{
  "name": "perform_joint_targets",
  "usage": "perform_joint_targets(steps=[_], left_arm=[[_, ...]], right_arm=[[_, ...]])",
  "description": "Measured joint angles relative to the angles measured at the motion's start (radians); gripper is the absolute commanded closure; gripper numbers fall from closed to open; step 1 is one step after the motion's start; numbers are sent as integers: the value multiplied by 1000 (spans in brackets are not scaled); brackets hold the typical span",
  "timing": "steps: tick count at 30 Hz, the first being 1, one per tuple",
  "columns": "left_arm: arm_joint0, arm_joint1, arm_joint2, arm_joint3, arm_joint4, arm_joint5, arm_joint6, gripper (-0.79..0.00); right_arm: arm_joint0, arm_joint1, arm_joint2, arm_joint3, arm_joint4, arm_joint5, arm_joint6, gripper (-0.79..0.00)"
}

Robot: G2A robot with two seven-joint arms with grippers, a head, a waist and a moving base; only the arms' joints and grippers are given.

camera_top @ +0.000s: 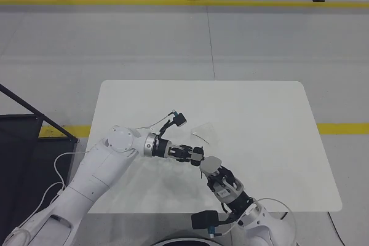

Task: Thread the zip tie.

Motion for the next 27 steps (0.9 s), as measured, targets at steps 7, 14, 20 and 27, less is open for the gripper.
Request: perform_joint_targets(steps=[7,14,20,27], left_arm=[[0,0,0,0,0,0,0,0],[29,6,-9,-55,46,25,39,0],[40,10,-19,-73,65,23,45,0],[52,13,-26,-88,89,5,52,0]], right_arm=[[4,2,-4,-2,-23,-22,2,0],[9,0,-12,-2,-33,-23,37,0],[14,-1,-15,0,-29,-26,55,0],[9,-4,-15,0,-6,17,74,0]])
